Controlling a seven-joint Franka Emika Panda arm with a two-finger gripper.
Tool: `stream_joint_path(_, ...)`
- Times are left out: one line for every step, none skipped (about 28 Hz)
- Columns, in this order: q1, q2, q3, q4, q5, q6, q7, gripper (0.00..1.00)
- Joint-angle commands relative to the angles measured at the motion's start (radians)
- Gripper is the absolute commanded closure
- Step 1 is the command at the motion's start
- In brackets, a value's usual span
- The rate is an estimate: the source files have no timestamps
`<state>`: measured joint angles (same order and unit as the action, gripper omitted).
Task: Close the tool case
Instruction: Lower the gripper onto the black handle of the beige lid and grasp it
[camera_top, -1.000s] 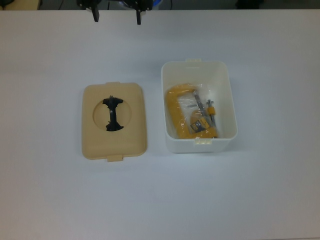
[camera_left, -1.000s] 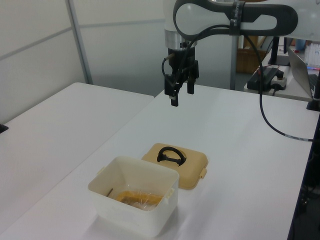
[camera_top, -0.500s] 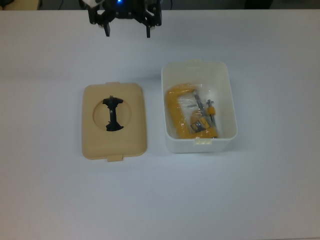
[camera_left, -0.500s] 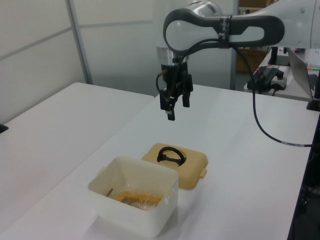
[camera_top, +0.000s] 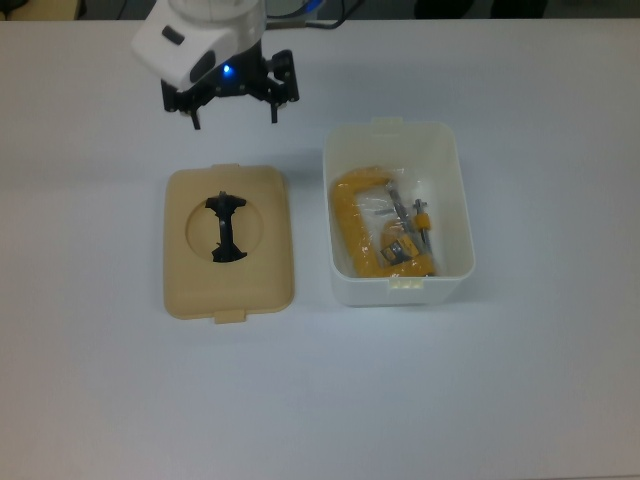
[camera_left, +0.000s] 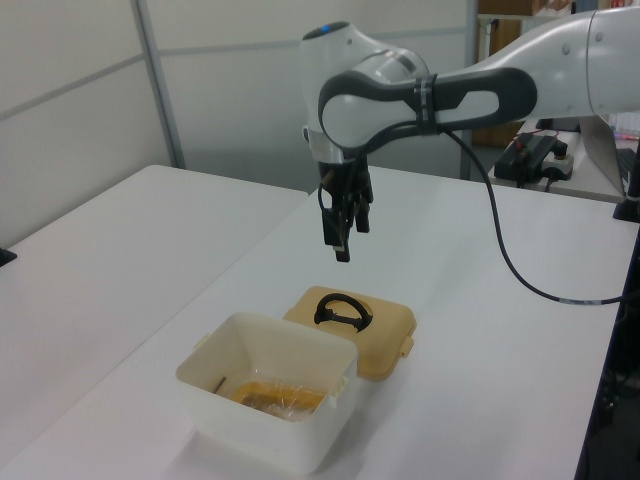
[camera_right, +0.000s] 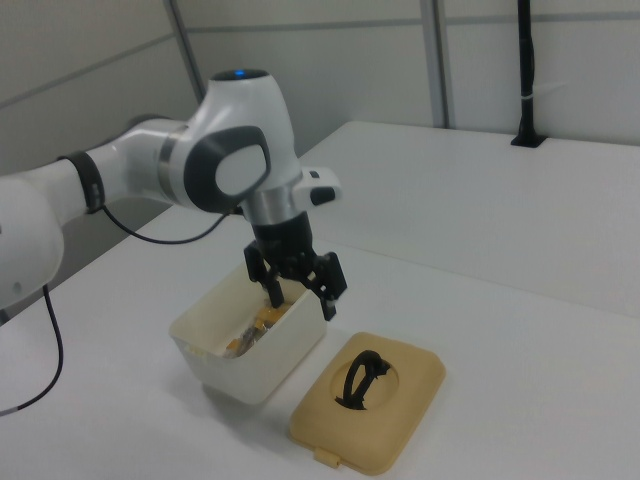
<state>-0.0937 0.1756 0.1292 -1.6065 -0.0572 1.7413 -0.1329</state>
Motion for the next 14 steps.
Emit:
stream_joint_path(-0.032, -0.018, -0.003, -0.082, -0.01, 0.076, -0.031, 0.0)
stream_joint_path(-0.038, -0.016, -0.003, -0.09, -0.006, 0.089, -0.031, 0.0)
stream_joint_path(-0.043, -0.008, -0.003, -0.096, -0.003, 0.102, -0.031, 0.0)
stream_joint_path(-0.052, 0.011, -0.003, -0.099, -0.001, 0.124, -0.031, 0.0)
stream_joint_path(-0.053, 0.024, -0.003, -0.099, -0.001, 0.132, -0.031, 0.0)
stream_joint_path(-0.054, 0.037, -0.003, -0.098, -0.001, 0.141, -0.031, 0.0)
stream_joint_path(-0.054, 0.051, -0.003, -0.098, -0.001, 0.152, -0.031, 0.0)
stream_joint_path(-0.054, 0.064, -0.003, -0.098, -0.003, 0.164, -0.031, 0.0)
stream_joint_path(-0.054, 0.083, -0.003, -0.099, -0.007, 0.19, -0.031, 0.0)
stream_joint_path(-0.054, 0.094, -0.003, -0.099, -0.007, 0.201, -0.031, 0.0)
stream_joint_path(-0.054, 0.102, -0.003, -0.099, -0.01, 0.208, -0.03, 0.0)
stream_joint_path(-0.054, 0.111, -0.003, -0.099, -0.012, 0.211, -0.03, 0.0)
stream_joint_path(-0.054, 0.117, -0.003, -0.099, -0.013, 0.213, -0.03, 0.0)
stream_joint_path(-0.054, 0.128, -0.005, -0.099, -0.018, 0.216, -0.03, 0.0)
